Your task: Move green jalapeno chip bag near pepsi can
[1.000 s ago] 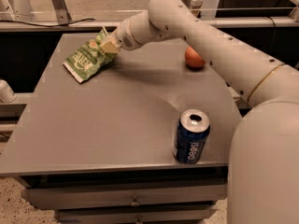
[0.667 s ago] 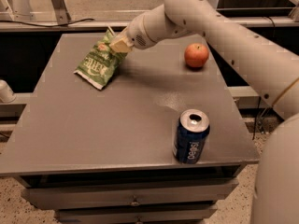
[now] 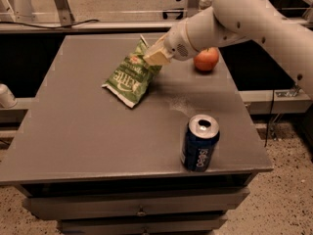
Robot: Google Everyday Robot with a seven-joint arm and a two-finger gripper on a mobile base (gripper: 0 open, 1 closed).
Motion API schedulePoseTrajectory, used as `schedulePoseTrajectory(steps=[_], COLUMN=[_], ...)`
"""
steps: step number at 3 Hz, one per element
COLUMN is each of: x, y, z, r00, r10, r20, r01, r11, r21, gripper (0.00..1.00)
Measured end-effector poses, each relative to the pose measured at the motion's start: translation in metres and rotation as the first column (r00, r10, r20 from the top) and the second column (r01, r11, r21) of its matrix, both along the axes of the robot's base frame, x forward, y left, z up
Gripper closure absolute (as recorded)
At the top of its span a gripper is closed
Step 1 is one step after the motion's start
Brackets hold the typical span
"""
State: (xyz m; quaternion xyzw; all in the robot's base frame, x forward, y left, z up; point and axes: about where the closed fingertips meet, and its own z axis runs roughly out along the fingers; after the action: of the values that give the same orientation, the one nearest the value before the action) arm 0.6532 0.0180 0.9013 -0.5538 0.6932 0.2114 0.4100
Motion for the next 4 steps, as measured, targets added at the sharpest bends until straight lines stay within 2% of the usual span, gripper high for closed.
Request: schedulePoseTrajectory(steps=[1, 2, 3, 4], x=[-0.027, -0.052, -0.079, -0.101], y=[-0.046, -0.083, -0.115, -0.137], z=[-0.011, -0.021, -0.024, -0.021], r00=[0.9986, 0.9949, 0.9899, 0.9864], r10=[-0.044, -0.080, -0.112, -0.131], r20=[-0.029, -0.060, -0.087, -0.099], r01=[0.044, 0.078, 0.106, 0.122], r11=[0.999, 0.996, 0.992, 0.988], r21=[-0.022, -0.042, -0.068, -0.092], gripper=[1.00, 1.00, 1.00, 1.00])
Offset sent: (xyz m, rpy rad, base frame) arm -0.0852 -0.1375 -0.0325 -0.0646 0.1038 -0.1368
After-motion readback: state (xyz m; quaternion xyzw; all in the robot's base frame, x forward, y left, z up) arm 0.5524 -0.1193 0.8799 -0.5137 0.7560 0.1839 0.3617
